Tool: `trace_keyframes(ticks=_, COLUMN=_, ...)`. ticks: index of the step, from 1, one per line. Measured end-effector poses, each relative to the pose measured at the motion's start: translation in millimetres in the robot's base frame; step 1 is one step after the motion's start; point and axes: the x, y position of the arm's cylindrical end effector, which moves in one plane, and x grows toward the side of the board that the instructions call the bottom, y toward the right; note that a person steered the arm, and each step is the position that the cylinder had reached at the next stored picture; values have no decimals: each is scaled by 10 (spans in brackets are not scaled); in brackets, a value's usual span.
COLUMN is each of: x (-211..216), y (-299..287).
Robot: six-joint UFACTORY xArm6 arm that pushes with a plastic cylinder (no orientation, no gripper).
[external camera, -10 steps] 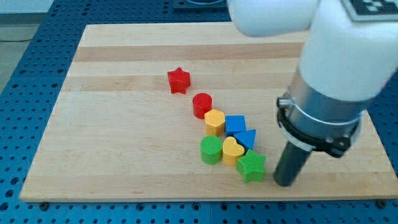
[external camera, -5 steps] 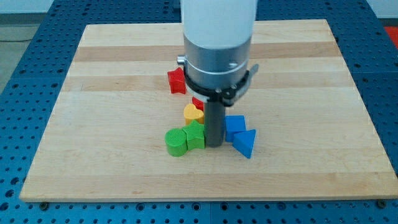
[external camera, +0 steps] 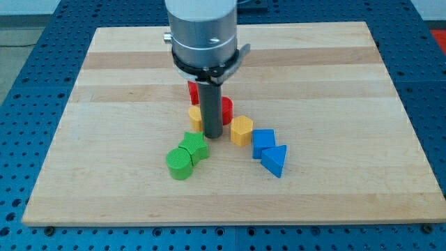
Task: Push the yellow heart into the red star
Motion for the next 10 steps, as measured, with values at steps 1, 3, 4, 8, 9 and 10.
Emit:
trace_keyframes(ticks=1, x=-115, y=-156)
trace_keyframes(ticks=3, x=-15, y=-375)
trace_keyframes(ticks=4, x=-53, y=-466)
trace_keyframes(ticks=8, x=-111, y=-244)
trace_keyframes(ticks=9, x=-88, y=34)
trace_keyframes(ticks=10, x=-92, y=237)
